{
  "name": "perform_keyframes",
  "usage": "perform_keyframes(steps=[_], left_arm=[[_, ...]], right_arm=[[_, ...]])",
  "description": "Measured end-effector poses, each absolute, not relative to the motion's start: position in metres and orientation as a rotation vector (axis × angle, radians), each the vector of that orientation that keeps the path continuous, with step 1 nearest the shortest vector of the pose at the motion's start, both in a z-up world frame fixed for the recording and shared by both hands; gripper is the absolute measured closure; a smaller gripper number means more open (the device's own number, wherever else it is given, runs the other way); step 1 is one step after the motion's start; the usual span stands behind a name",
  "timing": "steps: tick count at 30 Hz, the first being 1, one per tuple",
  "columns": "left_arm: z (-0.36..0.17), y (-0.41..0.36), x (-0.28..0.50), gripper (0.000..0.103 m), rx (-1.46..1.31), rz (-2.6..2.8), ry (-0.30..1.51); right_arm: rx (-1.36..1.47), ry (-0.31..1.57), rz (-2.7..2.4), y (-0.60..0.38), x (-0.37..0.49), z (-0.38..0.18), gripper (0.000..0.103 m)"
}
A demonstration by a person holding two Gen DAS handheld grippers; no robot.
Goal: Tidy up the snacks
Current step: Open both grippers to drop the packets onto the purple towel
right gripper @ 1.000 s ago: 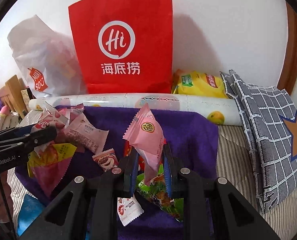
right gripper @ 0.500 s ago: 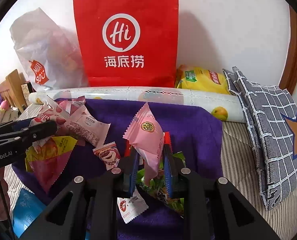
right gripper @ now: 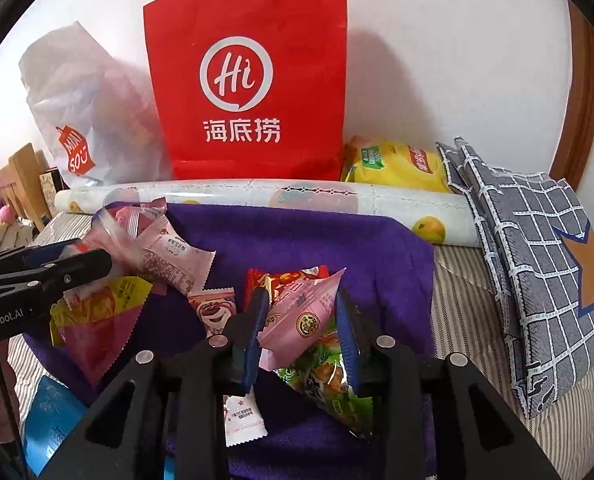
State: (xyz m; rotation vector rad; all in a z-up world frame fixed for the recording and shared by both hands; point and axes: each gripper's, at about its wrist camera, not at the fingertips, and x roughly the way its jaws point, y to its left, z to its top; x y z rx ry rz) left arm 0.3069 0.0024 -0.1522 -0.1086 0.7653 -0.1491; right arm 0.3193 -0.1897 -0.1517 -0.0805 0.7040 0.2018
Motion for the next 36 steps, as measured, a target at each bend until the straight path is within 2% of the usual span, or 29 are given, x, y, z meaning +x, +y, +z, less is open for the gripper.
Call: perform_keyframes(steps=[8, 17, 28, 36], left_arm=[[-0.152, 0.001, 0.307, 0.054, -0.096, -0.141, 0.763], [-0.152, -0.003, 0.305, 0.045, -0.076, -0.141, 0.761], [-0.152, -0.004, 0.306, 0.038, -0.075, -0.144, 0.765], [-0.151, -0.004, 0.306, 0.036, -0.08, -0.147, 0.763]], right_arm=[[-0.094, 0.703, 0.197, -0.188, 0.318, -0.152, 0.067], [-0.098, 0.705, 0.184, -0.189, 0.319, -0.155, 0.054], [-0.102, 0.645, 0.15, -0.194, 0.314, -0.147, 0.03], [-0.076, 0.572, 0.141, -0.199, 0.306, -0.135, 0.024]])
